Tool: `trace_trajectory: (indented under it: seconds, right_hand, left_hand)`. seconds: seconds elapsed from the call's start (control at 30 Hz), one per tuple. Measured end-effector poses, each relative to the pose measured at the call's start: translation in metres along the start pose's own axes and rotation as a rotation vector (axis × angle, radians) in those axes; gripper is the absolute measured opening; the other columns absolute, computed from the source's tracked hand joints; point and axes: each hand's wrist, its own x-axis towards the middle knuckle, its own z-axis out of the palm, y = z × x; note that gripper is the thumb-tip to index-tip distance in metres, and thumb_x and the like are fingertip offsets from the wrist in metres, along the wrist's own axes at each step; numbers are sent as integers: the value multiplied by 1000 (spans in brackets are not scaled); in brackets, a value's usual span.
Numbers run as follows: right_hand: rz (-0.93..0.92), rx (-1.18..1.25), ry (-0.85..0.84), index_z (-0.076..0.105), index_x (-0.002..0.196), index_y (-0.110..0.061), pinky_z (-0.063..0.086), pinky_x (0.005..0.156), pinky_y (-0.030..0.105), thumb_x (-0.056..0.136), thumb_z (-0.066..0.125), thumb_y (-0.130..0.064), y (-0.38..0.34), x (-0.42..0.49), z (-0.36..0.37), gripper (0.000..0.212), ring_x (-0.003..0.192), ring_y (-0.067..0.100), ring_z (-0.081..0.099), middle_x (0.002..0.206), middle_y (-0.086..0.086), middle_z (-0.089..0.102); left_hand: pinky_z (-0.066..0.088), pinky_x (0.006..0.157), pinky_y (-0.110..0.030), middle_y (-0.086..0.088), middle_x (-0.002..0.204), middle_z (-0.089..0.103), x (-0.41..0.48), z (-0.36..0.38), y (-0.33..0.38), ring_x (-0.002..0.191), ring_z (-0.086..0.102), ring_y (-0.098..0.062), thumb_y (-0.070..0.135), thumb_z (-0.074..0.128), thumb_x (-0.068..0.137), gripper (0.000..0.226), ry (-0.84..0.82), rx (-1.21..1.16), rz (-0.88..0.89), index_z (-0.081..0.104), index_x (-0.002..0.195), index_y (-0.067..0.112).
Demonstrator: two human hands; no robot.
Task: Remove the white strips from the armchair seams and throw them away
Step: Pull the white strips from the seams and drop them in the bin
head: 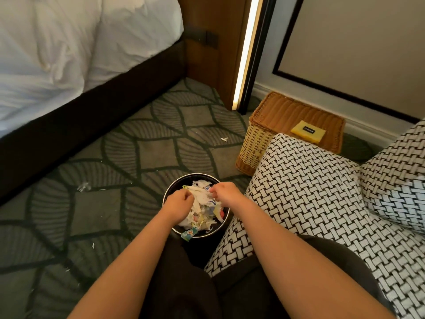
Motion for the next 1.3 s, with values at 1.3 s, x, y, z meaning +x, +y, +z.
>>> trace_trajectory:
  seconds: [1.3]
  right_hand:
    - [270,-194,705,49,130,-17,45,97,30,95,47,-23,368,-463,-181,35,113,17,53,134,3,49]
  left_hand:
    - [45,87,-20,6,97,62,-368,220,202,91,60,-5,34,37,98,24,-925,265,814,56,102,21]
